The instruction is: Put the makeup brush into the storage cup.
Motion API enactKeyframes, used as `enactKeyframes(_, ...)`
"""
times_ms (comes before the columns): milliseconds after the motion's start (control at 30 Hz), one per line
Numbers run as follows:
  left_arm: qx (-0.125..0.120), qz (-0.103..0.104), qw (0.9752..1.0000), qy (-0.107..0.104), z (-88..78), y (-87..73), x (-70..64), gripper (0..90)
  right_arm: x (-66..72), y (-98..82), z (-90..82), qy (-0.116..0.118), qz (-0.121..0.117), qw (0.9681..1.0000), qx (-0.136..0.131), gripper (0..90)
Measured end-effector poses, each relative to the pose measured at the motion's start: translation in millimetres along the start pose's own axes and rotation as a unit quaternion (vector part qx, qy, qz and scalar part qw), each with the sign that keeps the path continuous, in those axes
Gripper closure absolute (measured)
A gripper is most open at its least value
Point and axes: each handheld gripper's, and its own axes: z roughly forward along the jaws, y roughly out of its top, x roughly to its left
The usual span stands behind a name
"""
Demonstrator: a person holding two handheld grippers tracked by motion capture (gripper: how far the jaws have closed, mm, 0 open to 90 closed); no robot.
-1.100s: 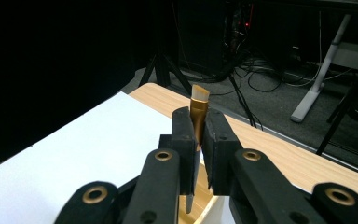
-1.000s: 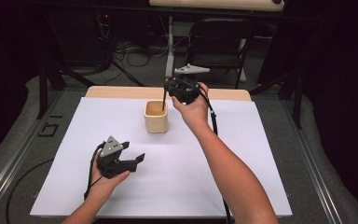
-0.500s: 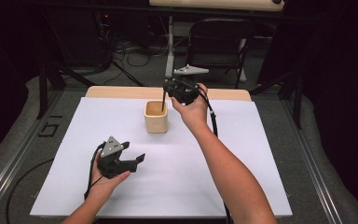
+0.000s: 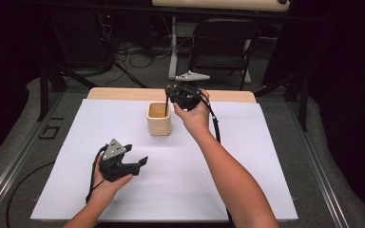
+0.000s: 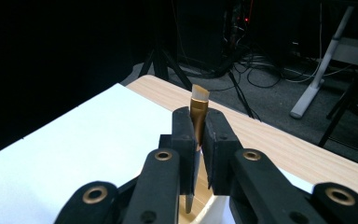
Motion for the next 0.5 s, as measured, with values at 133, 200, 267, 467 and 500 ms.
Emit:
enactKeyframes(133,0.001,0.0,1.0,0.0,0.1,0.0,0.1,22.6,-1.3,-3.8,2.5,0.001,0.003,1.0,0.001,84.0)
enactKeyframes(200,0.001,0.0,1.0,0.0,0.0,0.0,0.1,22.6,-1.3,-6.1,4.3,0.0,0.002,1.0,0.003,84.0)
enactKeyframes(267,0.0,-0.001,1.0,0.0,-0.3,0.0,0.2,22.6,-1.3,-8.4,5.7,0.0,0.003,1.0,0.004,84.0)
enactKeyframes(467,0.001,-0.001,1.0,0.0,-0.5,0.0,0.5,22.7,-0.7,-13.8,8.8,0.002,0.004,1.0,0.007,84.0)
enactKeyframes(500,0.0,-0.001,1.0,0.0,-0.5,0.0,0.5,22.7,-0.4,-14.6,9.3,0.002,0.004,1.0,0.007,84.0)
